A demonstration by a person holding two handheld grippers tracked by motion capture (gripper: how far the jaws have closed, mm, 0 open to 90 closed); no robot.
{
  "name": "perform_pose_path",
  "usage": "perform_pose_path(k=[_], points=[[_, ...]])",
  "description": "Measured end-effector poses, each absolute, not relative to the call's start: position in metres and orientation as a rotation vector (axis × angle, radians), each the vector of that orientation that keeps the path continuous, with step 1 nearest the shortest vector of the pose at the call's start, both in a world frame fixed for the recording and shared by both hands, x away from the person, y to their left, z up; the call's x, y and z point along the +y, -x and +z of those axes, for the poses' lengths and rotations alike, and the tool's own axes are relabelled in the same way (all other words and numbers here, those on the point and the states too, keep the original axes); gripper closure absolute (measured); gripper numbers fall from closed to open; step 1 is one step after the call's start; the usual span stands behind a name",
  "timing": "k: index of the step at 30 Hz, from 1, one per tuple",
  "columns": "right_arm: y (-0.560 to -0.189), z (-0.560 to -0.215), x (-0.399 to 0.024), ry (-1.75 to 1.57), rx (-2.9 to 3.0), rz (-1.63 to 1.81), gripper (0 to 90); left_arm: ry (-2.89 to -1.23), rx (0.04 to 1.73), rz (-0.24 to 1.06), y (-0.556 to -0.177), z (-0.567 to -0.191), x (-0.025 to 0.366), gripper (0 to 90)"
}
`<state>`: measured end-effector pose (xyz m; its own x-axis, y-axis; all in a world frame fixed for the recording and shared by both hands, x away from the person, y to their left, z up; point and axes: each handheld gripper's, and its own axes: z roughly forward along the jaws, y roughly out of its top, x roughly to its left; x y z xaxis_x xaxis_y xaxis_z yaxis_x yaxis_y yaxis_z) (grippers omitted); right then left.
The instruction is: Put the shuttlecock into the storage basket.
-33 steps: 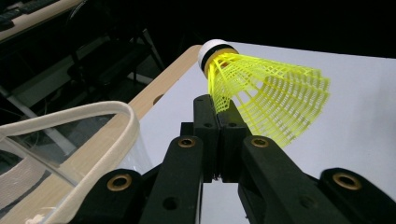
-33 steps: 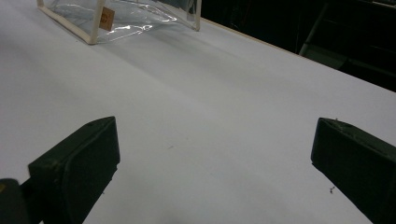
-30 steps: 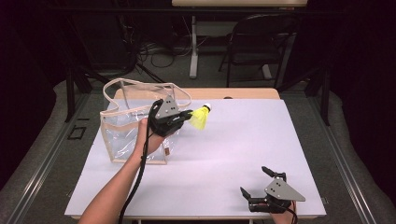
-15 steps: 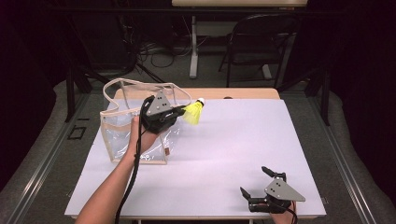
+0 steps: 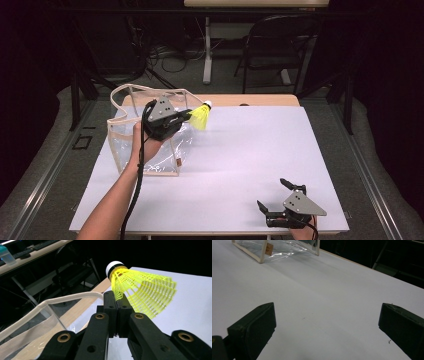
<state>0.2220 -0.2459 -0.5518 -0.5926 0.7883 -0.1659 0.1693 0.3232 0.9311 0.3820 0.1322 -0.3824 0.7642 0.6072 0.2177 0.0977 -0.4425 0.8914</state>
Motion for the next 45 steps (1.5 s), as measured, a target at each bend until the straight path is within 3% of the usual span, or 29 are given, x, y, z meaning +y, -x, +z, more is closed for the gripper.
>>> perform_pose_path(k=[45], points=[[-0.223, -0.553, -0.245, -0.842, 1.972, 1.277, 0.9, -1.879, 0.638, 0.713, -0.394, -0.365, 0.175, 88.8]])
